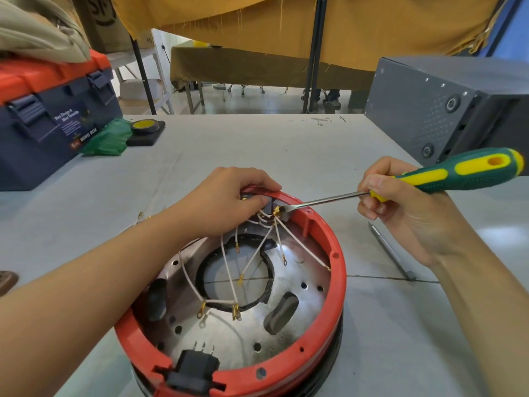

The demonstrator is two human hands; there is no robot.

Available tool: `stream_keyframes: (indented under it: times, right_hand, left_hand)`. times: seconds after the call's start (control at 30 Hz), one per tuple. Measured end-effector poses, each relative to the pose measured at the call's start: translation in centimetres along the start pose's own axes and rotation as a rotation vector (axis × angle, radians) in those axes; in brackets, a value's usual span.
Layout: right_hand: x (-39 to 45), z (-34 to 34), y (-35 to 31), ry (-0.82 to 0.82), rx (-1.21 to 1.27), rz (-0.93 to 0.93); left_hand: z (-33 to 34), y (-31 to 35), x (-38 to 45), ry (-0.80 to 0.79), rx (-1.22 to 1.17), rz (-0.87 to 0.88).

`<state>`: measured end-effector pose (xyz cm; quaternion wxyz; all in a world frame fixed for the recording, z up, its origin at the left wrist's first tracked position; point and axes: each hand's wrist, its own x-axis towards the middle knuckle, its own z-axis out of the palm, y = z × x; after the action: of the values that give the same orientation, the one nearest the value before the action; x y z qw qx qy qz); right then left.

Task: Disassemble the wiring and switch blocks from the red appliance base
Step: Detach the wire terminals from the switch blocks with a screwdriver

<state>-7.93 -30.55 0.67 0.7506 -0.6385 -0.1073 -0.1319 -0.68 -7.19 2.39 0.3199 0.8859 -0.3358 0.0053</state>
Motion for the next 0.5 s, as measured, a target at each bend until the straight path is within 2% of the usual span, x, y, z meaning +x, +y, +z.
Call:
stream_keyframes:
  times: [0.33, 0.5]
  right_hand:
    - [-0.67, 0.3, -0.75, -0.058, -0.307, -0.163]
    - [-0.88, 0.27, -1.06, -0.098, -0.433, -0.168]
  left_hand:
    - [-0.05, 0.15, -0.07, 0.005, -0.021, -0.003]
    - [-0.08, 0.11, -0.05, 0.009, -0.021, 0.001]
